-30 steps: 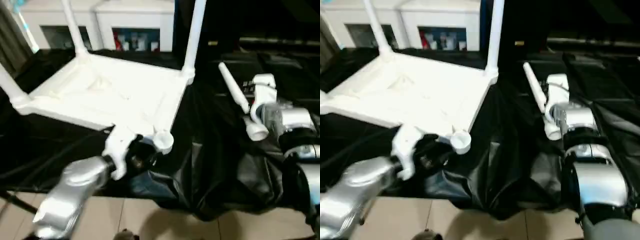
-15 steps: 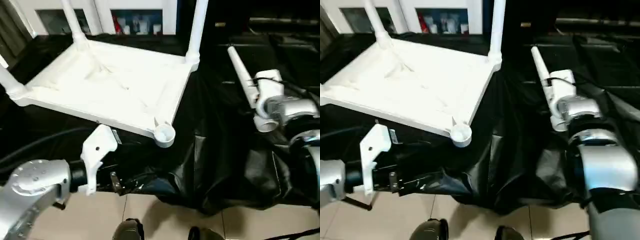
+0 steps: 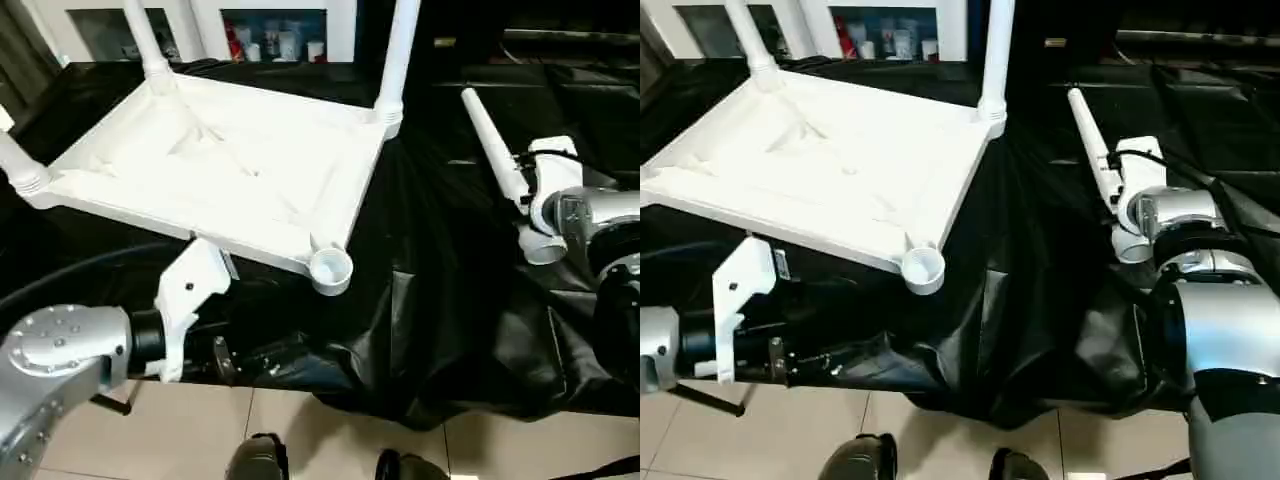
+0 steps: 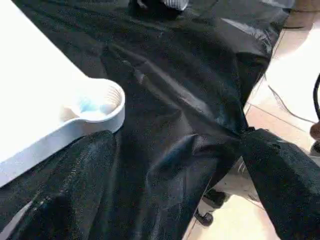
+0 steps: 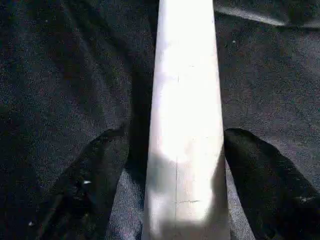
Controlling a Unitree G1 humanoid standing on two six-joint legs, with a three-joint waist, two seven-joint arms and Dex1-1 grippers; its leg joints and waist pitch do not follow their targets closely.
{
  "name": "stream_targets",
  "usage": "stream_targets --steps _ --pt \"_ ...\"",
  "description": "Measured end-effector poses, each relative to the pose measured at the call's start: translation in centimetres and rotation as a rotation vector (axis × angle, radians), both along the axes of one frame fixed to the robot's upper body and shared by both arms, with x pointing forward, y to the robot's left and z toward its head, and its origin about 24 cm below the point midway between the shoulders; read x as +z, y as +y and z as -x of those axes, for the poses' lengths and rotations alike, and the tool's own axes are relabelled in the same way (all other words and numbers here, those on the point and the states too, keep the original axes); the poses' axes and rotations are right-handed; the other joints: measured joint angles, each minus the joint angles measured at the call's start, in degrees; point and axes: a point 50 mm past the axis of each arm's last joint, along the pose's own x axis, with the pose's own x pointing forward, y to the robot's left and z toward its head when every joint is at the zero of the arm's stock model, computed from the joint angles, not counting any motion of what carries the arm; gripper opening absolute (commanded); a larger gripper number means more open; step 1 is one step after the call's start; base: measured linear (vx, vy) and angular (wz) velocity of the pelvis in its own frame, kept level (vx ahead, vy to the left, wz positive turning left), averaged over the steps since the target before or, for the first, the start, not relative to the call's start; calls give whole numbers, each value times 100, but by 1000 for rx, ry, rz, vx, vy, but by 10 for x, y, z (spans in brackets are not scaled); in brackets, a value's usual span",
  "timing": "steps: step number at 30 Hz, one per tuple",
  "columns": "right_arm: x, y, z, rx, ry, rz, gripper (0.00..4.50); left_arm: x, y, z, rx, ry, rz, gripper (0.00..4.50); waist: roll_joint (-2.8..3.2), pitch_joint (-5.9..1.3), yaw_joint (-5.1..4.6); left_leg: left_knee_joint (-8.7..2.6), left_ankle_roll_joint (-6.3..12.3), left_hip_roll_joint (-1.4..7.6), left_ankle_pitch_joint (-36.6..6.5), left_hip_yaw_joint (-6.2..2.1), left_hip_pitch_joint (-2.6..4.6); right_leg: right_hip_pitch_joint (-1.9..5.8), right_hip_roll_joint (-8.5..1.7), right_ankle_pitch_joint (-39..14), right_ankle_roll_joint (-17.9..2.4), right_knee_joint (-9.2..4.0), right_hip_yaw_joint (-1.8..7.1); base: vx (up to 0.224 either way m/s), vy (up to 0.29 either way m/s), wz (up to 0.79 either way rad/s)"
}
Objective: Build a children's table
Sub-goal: Pick table leg
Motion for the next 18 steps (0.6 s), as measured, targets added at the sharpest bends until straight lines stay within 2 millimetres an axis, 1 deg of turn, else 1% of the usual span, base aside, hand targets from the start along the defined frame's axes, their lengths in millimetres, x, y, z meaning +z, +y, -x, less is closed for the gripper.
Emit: stream_targets --steps 2,5,6,8,9,11,14,18 --pt "0 -1 0 1 2 -1 297 1 0 0 -3 -1 -1 450 0 0 4 0 0 0 0 -1 0 0 0 0 0 2 -1 0 0 0" --pt "0 -1 1 4 4 -4 262 2 0 -1 -5 -5 -7 450 0 0 4 0 0 0 0 -1 0 0 0 0 0 3 -1 0 0 0" --pt "0 -1 1 5 4 -4 262 2 1 -1 -4 -5 -11 450 0 0 3 0 0 0 0 -1 0 0 0 0 0 3 -1 0 0 0" --pt "0 -2 1 3 5 -4 244 2 3 -3 3 2 -13 450 0 0 5 0 0 0 0 -1 0 0 0 0 0 3 -1 0 0 0" --pt "0 -2 1 1 5 -5 244 2 3 -4 5 5 -11 450 0 0 6 1 0 0 0 -1 0 0 0 0 0 3 -1 0 0 0" --pt "0 -2 1 -6 2 -9 221 3 2 -5 0 5 -4 450 0 0 11 6 0 0 0 -1 0 0 0 0 0 6 -1 0 0 0" --pt "0 -3 1 -18 -3 -11 199 6 0 -8 -3 -16 -4 450 1 -1 18 13 0 0 0 -1 -1 1 0 0 0 11 -1 0 0 0" --pt "-1 -5 2 -37 -13 -20 187 4 -4 -13 19 -62 -4 450 4 -5 20 25 0 2 0 -1 -1 3 0 0 0 20 0 0 0 0"
